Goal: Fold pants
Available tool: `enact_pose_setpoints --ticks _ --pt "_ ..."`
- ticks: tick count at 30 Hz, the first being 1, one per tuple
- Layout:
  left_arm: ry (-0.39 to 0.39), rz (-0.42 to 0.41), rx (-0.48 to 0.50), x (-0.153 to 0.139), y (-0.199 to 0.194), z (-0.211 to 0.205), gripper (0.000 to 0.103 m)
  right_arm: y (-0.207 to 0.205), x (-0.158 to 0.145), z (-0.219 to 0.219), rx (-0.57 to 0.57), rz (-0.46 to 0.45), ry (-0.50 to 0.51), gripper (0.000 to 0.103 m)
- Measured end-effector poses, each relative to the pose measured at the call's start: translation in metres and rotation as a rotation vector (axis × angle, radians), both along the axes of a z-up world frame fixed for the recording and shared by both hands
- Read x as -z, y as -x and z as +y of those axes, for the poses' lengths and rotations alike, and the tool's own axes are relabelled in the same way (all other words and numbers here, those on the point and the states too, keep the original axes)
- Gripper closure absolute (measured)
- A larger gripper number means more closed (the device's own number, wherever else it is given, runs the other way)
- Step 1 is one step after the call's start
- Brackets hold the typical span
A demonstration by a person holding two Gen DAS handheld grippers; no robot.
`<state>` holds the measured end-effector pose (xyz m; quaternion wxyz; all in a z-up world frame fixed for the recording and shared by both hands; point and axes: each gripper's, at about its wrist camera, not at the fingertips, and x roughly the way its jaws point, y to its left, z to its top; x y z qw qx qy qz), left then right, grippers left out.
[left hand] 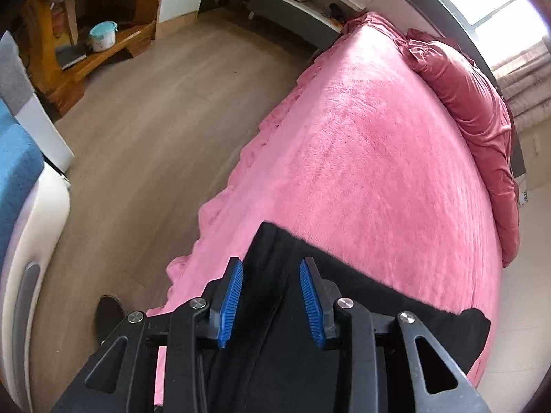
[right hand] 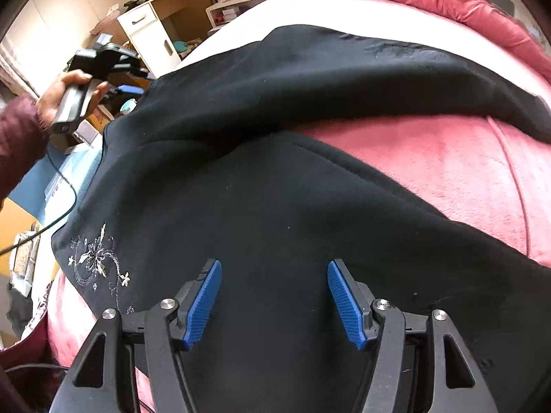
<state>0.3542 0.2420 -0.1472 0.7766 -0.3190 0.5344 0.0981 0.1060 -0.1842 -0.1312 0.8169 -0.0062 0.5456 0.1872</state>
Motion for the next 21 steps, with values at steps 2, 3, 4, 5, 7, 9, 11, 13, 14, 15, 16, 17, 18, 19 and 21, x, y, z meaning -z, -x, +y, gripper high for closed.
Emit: enact_pose_setpoints --ticks 2,3,4,5,7,9,11,13,14,15,16,17,18,19,21 --pt "-0.013 0.031 -0.001 0.007 -0.009 -0.002 0.068 0.0 0.003 0.001 -0.002 0.005 0.002 0.036" --pt "-0.015 0.038 -0.002 0.01 -0.013 -0.001 0.068 0.0 0.004 0.002 0.0 0.007 0.001 0.035" --pt "-0.008 0.041 -0.006 0.013 -0.016 0.0 0.068 0.0 0.005 0.002 0.002 0.01 -0.001 0.035" --pt "-0.004 0.034 -0.006 0.013 -0.017 -0.001 0.068 0.0 0.005 0.002 0.003 0.012 -0.001 0.034" --pt "-0.029 0.013 0.016 0.008 -0.019 -0.005 0.079 0.0 0.007 0.002 0.002 0.015 0.004 0.034" --pt "-0.097 -0.018 0.059 -0.003 -0.016 -0.013 0.097 -0.001 0.009 0.003 -0.002 0.015 0.007 0.034" --pt "-0.118 -0.079 0.095 -0.019 -0.007 -0.022 0.098 -0.001 0.011 0.005 -0.003 0.018 0.01 0.033" --pt "-0.091 -0.158 0.113 -0.037 0.006 -0.028 0.098 -0.001 0.013 0.005 -0.001 0.02 0.01 0.033" --pt "-0.075 -0.207 0.134 -0.048 0.015 -0.032 0.098 -0.001 0.013 0.006 -0.002 0.021 0.011 0.032" --pt "-0.06 -0.249 0.156 -0.059 0.023 -0.037 0.098 -0.001 0.014 0.006 -0.003 0.02 0.013 0.032" --pt "-0.042 -0.298 0.189 -0.07 0.034 -0.044 0.098 0.0 0.014 0.006 -0.002 0.019 0.011 0.032" --pt "-0.012 -0.345 0.235 -0.081 0.047 -0.052 0.098 -0.001 0.014 0.005 0.001 0.02 0.007 0.032" --pt "0.01 -0.377 0.274 -0.09 0.057 -0.059 0.098 -0.001 0.013 0.004 0.007 0.021 -0.001 0.032" --pt "0.036 -0.413 0.321 -0.099 0.073 -0.068 0.099 -0.001 0.013 0.003 0.012 0.023 -0.008 0.032" --pt "0.108 -0.469 0.396 -0.113 0.107 -0.081 0.099 -0.002 0.011 -0.001 0.026 0.021 -0.023 0.032"
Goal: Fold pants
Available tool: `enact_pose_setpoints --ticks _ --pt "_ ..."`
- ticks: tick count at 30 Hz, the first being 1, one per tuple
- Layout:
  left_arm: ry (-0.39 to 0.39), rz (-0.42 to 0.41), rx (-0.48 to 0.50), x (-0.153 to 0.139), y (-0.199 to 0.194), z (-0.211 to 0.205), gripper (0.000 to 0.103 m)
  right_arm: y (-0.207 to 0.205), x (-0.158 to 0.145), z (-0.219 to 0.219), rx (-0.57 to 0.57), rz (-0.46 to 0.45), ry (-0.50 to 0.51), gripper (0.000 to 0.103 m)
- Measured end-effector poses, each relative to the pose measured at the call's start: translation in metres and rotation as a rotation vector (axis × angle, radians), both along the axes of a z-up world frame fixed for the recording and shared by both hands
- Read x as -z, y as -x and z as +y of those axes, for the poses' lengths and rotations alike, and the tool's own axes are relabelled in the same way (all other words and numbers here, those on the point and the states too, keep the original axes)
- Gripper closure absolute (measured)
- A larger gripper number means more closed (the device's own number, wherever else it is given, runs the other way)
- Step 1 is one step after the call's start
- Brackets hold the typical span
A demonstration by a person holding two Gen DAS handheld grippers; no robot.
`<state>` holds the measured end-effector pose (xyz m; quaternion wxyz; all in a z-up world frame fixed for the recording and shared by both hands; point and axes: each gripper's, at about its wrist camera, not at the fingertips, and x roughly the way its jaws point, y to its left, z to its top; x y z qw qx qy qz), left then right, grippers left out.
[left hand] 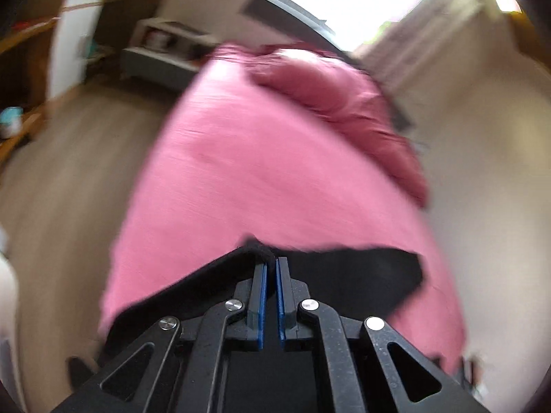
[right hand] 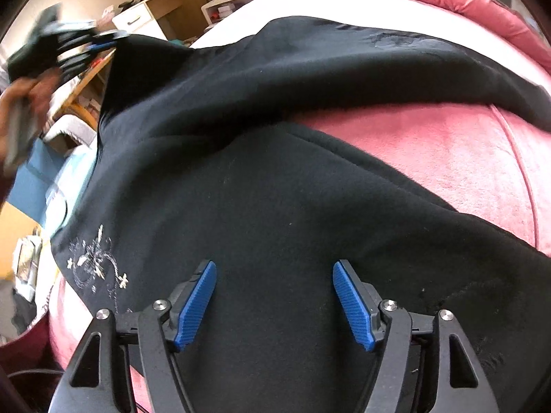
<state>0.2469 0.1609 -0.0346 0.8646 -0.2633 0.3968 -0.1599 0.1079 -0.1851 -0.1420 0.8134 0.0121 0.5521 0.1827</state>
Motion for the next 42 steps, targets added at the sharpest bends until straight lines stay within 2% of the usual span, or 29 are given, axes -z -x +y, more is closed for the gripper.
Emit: enact_pose_setpoints --ticks 5,7,13,17,26,31,35,38,39,40,42 --pt "0.099 -0.066 0.17 -0.014 0.08 -0.028 0.099 -0.007 -0.013 -0.024 0.074 -0.016 -0.046 0.032" --pt "0.105 -0.075 0.232 -0.016 0.116 -0.038 0.099 -0.011 -0.018 -0.035 0.108 -0.024 -0.057 0.032" --pt "0.137 -0.037 0.345 -0.006 0.189 -0.05 0.099 -0.029 -0.032 -0.071 0.214 -0.042 -0.099 0.033" --pt "0.134 0.001 0.371 0.003 0.219 -0.052 0.099 -0.05 -0.039 -0.094 0.288 -0.037 -0.168 0.036" --pt "0.128 0.04 0.338 0.016 0.237 -0.041 0.099 -0.133 -0.052 -0.134 0.479 -0.033 -0.345 0.047" --pt "0.121 0.061 0.335 0.025 0.244 -0.039 0.099 -0.178 -0.056 -0.144 0.543 -0.028 -0.37 0.048" --pt "0.117 0.071 0.327 0.026 0.241 -0.033 0.099 -0.21 -0.046 -0.144 0.56 -0.004 -0.29 0.055" --pt "0.109 0.073 0.313 0.025 0.236 -0.031 0.099 -0.229 -0.037 -0.144 0.566 0.026 -0.237 0.074" --pt "0.098 0.073 0.302 0.024 0.233 -0.03 0.099 -0.234 -0.034 -0.145 0.561 0.037 -0.206 0.089" --pt "0.087 0.073 0.283 0.022 0.228 -0.026 0.099 -0.234 -0.034 -0.146 0.556 0.04 -0.177 0.096" --pt "0.067 0.064 0.226 0.018 0.214 -0.015 0.099 -0.23 -0.04 -0.148 0.525 0.022 -0.161 0.096"
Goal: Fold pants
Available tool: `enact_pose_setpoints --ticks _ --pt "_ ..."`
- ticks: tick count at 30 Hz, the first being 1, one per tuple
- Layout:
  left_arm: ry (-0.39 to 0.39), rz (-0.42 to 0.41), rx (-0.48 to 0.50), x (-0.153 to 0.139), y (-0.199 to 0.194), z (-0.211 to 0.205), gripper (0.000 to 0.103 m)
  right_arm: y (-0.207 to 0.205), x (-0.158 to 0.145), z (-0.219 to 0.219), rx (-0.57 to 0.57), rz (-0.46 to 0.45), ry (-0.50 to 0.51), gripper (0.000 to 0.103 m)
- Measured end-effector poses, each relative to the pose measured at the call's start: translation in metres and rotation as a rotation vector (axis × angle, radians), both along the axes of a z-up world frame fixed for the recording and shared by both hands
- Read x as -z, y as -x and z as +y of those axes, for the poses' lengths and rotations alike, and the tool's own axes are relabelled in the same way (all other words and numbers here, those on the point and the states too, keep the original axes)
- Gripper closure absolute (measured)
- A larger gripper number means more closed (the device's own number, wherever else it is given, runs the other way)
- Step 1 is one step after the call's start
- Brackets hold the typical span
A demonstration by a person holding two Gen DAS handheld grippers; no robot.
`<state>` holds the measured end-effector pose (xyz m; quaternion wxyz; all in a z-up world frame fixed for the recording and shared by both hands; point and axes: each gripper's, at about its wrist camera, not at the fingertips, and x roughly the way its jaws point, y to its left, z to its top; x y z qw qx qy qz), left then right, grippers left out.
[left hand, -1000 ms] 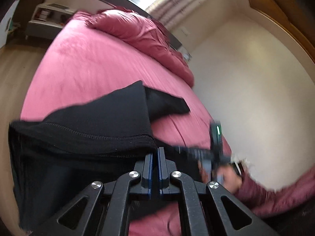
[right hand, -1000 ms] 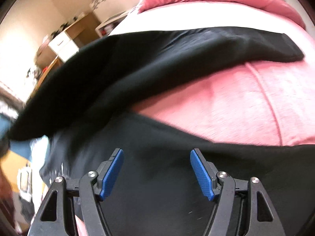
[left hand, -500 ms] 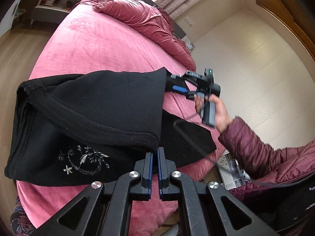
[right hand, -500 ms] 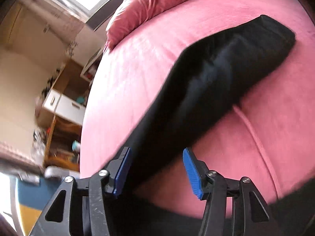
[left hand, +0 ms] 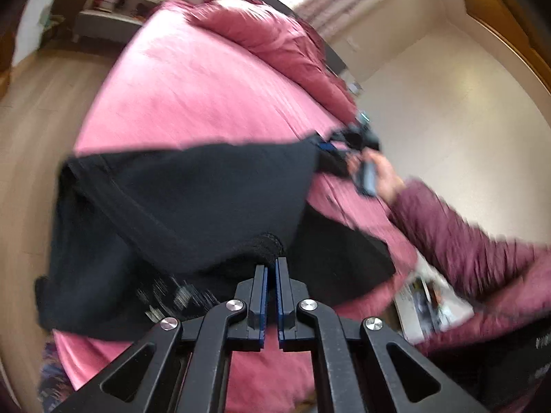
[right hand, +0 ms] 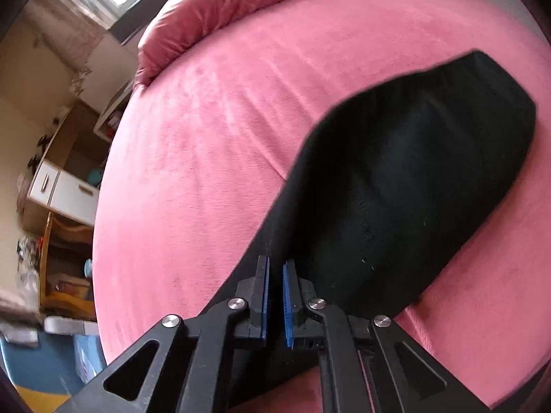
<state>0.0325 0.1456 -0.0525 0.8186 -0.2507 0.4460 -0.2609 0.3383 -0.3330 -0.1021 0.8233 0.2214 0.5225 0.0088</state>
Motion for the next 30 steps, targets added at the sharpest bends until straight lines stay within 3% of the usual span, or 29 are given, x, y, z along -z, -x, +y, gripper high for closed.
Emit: enact_pose_setpoints --ticks 7,13,17,21,26,30 --pt "-0.126 -0.077 -0.274 -0.039 -0.092 0.054 0.1 0.042 -0.056 -0.007 -0.046 -0.194 -0.078 0.096" --pt "-0.163 -0.152 -0.39 -0.077 -0.133 0.08 0.1 0.121 -0.092 -0.022 -0.095 -0.319 -0.158 0.096" --pt "-0.215 -0.193 -0.38 -0.086 -0.126 0.074 0.1 0.189 -0.097 -0.019 -0.153 -0.33 -0.17 0.096" --pt "-0.221 -0.193 -0.378 -0.079 -0.102 0.074 0.1 0.249 -0.08 -0.017 -0.176 -0.293 -0.19 0.096" --pt "-0.217 -0.113 -0.383 -0.043 -0.052 0.076 0.1 0.3 -0.04 -0.006 -0.214 -0.189 -0.177 0.096" --pt "-0.219 0.0 -0.416 0.0 -0.017 0.083 0.1 0.309 -0.004 0.0 -0.211 -0.109 -0.166 0.096"
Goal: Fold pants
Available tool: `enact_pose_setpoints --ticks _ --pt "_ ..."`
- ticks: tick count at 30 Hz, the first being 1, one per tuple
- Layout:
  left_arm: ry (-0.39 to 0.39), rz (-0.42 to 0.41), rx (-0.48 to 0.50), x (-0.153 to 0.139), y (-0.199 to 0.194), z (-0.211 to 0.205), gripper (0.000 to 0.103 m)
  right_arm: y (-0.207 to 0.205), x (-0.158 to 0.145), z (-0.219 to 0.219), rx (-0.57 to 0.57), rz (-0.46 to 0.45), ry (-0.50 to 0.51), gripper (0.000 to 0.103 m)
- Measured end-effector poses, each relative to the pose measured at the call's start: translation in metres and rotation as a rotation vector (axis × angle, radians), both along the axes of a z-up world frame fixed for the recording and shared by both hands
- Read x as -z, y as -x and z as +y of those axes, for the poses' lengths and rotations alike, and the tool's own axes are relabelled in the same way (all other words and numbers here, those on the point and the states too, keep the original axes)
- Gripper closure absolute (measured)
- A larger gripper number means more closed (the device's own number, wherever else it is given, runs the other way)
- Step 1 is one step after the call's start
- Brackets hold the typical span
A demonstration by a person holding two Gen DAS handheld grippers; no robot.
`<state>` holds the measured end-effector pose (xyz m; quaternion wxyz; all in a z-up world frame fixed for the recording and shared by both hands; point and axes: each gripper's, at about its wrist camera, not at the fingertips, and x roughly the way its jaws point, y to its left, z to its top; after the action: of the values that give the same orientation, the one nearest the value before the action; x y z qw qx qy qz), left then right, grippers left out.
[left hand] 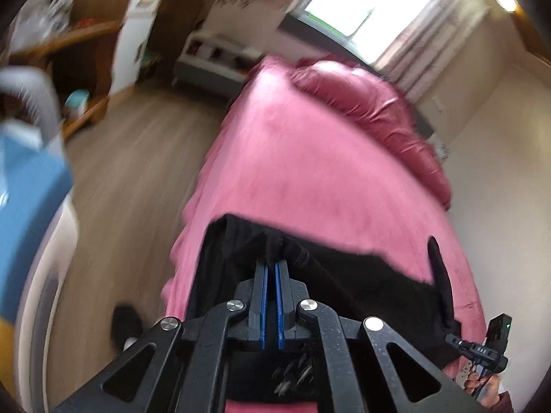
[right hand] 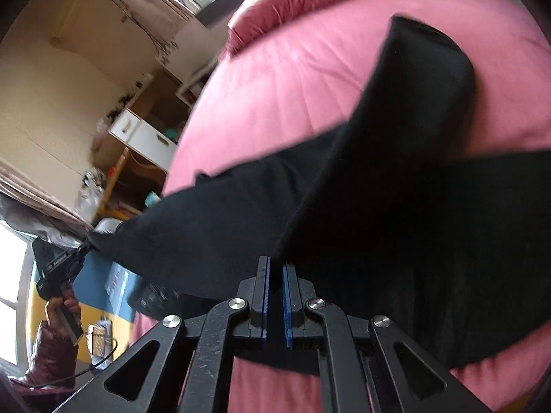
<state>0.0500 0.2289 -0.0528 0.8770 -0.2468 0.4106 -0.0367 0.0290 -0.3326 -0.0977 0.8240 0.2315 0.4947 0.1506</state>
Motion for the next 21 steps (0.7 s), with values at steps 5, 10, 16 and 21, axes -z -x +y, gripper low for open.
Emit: enact_pose_setpoints --ticks 5,10,16,21 --pt "0.06 0.123 -0.074 0.054 0.031 0.008 0.1 0.007 0.021 0.006 -0.009 0.045 0.033 0.096" --pt "0.102 0.14 -0.105 0.066 0.042 0.007 0.1 0.011 0.027 0.006 -0.006 0.053 0.065 0.097" --pt "0.08 0.166 -0.086 0.07 0.05 0.008 0.099 0.027 0.007 0.001 -0.032 0.013 0.073 0.097" --pt "0.124 0.243 -0.12 0.09 0.055 0.014 0.097 0.03 0.036 -0.001 -0.015 0.086 0.094 0.097"
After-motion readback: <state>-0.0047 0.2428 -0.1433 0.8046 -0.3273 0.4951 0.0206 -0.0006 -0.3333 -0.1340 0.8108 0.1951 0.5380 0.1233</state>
